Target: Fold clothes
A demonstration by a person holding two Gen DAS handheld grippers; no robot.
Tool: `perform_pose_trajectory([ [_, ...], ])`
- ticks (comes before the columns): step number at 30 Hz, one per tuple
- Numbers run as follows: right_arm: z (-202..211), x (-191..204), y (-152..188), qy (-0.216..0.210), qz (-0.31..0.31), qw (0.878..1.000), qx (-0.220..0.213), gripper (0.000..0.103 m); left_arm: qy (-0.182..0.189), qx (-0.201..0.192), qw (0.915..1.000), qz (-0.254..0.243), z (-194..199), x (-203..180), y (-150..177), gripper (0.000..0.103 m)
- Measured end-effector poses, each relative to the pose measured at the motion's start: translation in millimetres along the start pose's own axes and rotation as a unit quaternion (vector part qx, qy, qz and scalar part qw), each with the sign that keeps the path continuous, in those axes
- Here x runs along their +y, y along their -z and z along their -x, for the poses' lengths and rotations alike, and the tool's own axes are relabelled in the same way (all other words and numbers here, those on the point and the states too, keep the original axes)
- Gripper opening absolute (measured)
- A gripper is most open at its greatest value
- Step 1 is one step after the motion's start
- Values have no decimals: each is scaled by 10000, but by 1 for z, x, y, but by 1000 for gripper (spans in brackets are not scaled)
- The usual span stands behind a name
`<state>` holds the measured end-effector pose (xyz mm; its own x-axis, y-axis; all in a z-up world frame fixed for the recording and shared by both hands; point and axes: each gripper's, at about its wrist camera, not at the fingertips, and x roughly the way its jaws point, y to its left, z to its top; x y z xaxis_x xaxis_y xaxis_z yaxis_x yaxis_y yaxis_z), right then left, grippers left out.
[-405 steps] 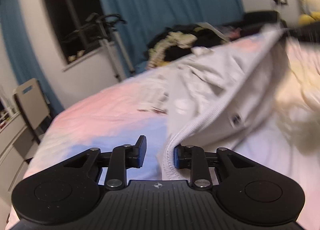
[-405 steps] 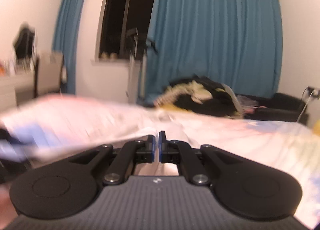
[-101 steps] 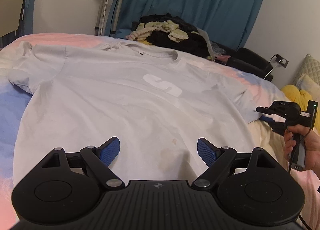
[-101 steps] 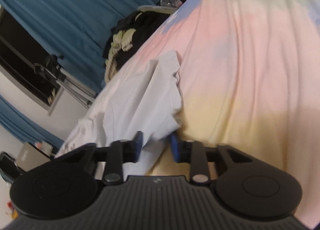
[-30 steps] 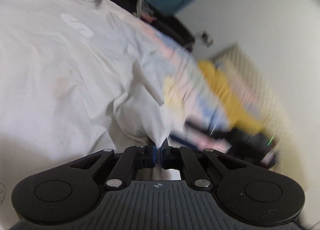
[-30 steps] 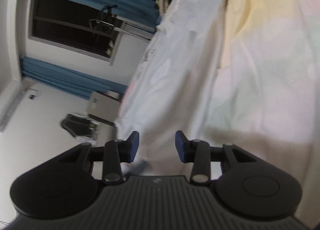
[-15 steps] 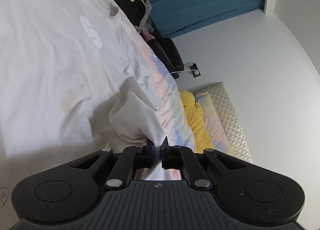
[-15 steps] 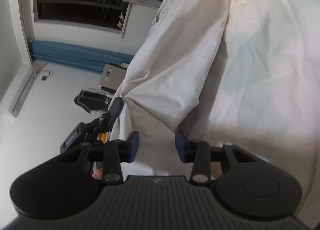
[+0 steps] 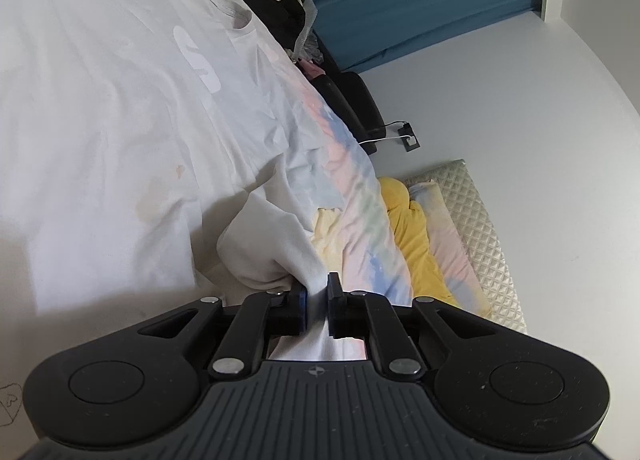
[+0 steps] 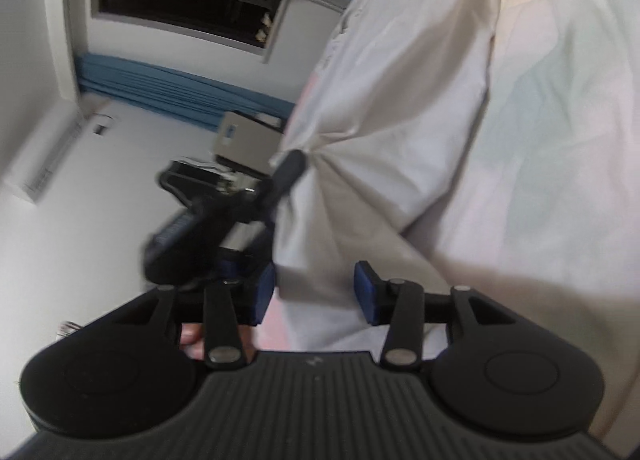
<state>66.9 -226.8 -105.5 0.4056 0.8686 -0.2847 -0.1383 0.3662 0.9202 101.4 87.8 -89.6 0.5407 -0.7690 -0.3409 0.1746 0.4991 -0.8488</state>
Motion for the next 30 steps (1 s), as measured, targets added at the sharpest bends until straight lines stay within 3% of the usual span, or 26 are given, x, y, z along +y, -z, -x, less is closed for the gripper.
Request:
perform_pose_trajectory([
  [1, -2, 0, 0, 115, 64, 9999, 34, 32, -18, 5, 10000, -50, 0, -2, 1, 20],
  [2, 0, 3, 0, 239, 190, 9995, -10, 4, -16, 16, 9999, -115, 1, -5, 1, 30],
  [3, 1, 7, 0, 363, 318, 9988, -57, 2, -9, 32, 9998, -189, 3, -8, 2, 42],
  [5, 12, 14, 2, 595, 507, 9967, -213, 2, 36, 26, 9993, -358, 7, -16, 4, 55],
  [10, 69, 51, 13, 1415, 720, 9849, -683, 2, -101, 56, 9965, -824, 23, -33, 13, 63],
  [14, 110, 52, 26, 2306, 426, 9695, -717, 2, -868, 234, 9909, -998, 21, -31, 16, 64],
  [16, 126, 45, 35, 2663, 250, 9614, -644, 2, -1505, 408, 9818, -1085, 11, -26, 16, 64],
  [20, 128, 40, 49, 2891, 193, 9566, -302, 5, -2233, 606, 9641, -1300, -3, -22, 20, 64],
  [22, 128, 49, 48, 2914, 399, 9555, -243, 8, -2267, 519, 9620, -1429, -3, -28, 21, 64],
  [24, 137, 55, 37, 2868, 570, 9554, -420, 18, -2274, 357, 9596, -1616, -3, -39, 22, 64],
  [26, 143, 60, 24, 2724, 686, 9574, -671, 42, -2264, 138, 9558, -1872, -1, -53, 25, 69],
  [30, 134, 51, -32, 2586, 855, 9538, -1266, 45, -2202, -210, 9502, -2196, -2, -72, 32, 78],
])
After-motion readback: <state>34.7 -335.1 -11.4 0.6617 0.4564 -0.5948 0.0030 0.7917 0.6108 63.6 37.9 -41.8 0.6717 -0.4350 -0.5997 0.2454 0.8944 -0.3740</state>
